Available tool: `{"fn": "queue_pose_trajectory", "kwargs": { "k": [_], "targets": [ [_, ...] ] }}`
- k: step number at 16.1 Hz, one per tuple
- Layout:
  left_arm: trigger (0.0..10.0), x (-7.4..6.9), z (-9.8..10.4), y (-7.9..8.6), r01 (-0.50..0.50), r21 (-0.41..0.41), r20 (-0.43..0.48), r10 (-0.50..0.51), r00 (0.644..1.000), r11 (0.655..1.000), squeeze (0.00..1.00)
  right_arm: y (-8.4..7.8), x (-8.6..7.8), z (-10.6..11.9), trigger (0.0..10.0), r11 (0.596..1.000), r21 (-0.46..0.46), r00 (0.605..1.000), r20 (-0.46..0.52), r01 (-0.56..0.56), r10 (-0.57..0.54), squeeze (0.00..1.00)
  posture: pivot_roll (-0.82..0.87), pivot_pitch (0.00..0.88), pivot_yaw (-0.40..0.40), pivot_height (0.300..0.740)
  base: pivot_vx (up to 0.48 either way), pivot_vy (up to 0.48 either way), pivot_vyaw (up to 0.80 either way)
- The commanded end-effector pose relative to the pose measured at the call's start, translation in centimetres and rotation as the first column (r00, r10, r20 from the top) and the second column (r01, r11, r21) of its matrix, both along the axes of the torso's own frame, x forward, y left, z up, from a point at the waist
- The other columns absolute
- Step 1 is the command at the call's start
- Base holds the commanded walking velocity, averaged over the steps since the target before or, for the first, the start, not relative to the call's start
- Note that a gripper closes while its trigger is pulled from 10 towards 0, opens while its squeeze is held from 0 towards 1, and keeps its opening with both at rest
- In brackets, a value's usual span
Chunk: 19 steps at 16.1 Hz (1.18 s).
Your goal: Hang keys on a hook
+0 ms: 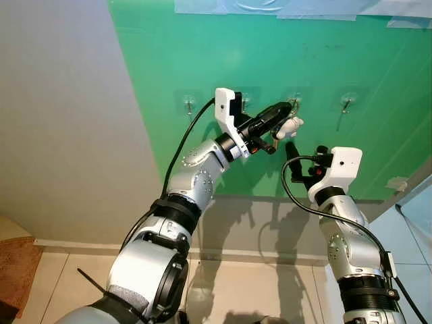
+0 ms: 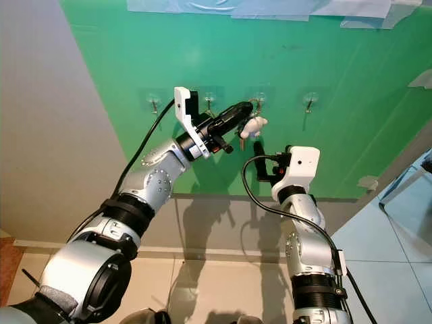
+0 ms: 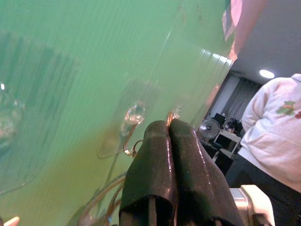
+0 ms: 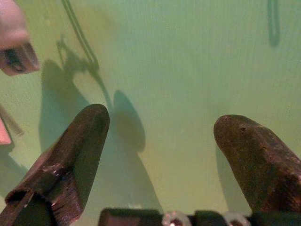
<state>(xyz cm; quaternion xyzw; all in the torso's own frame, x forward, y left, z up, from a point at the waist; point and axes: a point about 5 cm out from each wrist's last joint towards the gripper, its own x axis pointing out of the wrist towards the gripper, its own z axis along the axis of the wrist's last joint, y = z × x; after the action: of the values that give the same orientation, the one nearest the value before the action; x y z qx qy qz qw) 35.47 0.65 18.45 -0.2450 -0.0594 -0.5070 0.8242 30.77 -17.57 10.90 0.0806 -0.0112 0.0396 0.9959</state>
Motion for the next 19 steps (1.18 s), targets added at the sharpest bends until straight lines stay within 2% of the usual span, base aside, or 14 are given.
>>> {"fn": "queue_pose_trajectory", "kwargs": {
  "k": [1,11,14,19],
  "targets": [
    [10.0,-1.8,2.2,-5.5,0.127,-0.072,0.028,-0.125,0.992,0.989,0.0,-0.2,0.1,0.6,10.0,1.0,0.015,1.0,0.02,0.015,-0.015,0.0,-0.17,0.041,0.011,0.74,0.0,0.0,0.0],
    [10.0,-1.7,1.5,-6.1,0.104,-0.031,0.0,-0.104,0.995,0.994,0.0,0.0,0.1,0.7,10.0,1.0,0.023,0.999,0.027,0.017,-0.018,0.0,-0.19,0.032,0.022,0.74,0.0,0.0,0.0],
    [10.0,-2.0,1.8,-6.7,0.147,-0.038,0.014,-0.146,0.989,0.988,0.0,0.1,0.0,0.7,10.0,1.0,0.023,0.999,0.026,0.018,-0.019,0.0,-0.19,0.033,0.027,0.74,0.0,0.0,0.0],
    [10.0,-2.0,1.6,-6.8,0.129,-0.027,0.007,-0.129,0.992,0.991,0.0,0.1,-0.2,0.6,10.0,0.999,0.027,0.999,0.026,0.021,-0.022,0.0,-0.19,0.034,0.028,0.74,0.0,0.0,0.0]
  ]
}}
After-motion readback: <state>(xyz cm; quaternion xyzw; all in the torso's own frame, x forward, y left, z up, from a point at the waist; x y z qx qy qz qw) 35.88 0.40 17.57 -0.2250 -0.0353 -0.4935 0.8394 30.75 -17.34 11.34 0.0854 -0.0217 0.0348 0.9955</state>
